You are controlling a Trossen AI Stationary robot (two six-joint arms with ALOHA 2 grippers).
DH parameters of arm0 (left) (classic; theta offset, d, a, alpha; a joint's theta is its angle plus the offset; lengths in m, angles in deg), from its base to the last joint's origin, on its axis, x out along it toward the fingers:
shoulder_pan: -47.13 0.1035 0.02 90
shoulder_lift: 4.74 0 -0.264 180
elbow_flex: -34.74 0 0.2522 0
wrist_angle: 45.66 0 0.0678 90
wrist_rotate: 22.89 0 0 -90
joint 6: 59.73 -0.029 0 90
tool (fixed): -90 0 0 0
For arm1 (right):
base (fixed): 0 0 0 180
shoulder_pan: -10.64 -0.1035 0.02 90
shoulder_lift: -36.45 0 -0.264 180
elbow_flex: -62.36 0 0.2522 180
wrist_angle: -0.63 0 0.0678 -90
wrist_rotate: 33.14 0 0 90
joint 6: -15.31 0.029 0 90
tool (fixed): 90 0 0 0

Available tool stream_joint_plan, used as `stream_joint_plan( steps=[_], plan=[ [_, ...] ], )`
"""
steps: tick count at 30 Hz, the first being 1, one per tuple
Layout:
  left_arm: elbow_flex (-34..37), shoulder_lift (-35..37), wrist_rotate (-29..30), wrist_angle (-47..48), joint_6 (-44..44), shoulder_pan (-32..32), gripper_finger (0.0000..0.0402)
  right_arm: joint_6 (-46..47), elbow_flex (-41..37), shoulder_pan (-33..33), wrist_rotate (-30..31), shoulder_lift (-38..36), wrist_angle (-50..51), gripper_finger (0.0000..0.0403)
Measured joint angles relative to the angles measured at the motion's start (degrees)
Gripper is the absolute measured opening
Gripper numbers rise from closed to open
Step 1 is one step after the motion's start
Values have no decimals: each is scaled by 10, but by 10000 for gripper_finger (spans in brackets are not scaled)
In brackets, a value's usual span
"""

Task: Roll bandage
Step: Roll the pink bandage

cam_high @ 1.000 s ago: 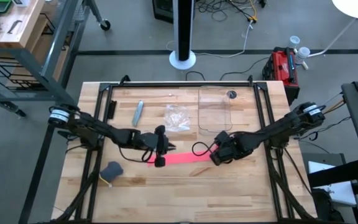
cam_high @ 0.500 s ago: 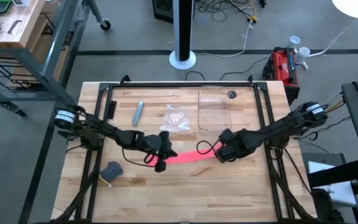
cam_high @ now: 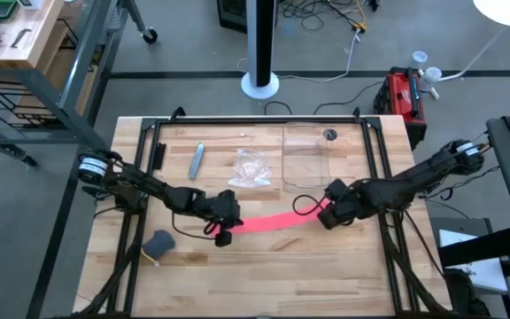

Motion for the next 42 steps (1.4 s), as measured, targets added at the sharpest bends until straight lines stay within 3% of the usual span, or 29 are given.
stream_joint_plan(
  steps=[10, 16, 22, 42],
  plan=[
    [0, 0, -21, 29, 2, -4, 1, 37, -80, -11, -20, 0, -85, 52],
    [25, 1, -30, 47, 63, -9, 2, 38, -104, -10, -3, 0, -113, 6],
    [21, 2, -28, 53, 64, -9, 3, 36, -129, -10, 4, 9, -172, 1],
    [23, 20, -30, 78, 95, -11, 2, 19, -128, -9, 28, 33, -214, 0]
  ],
)
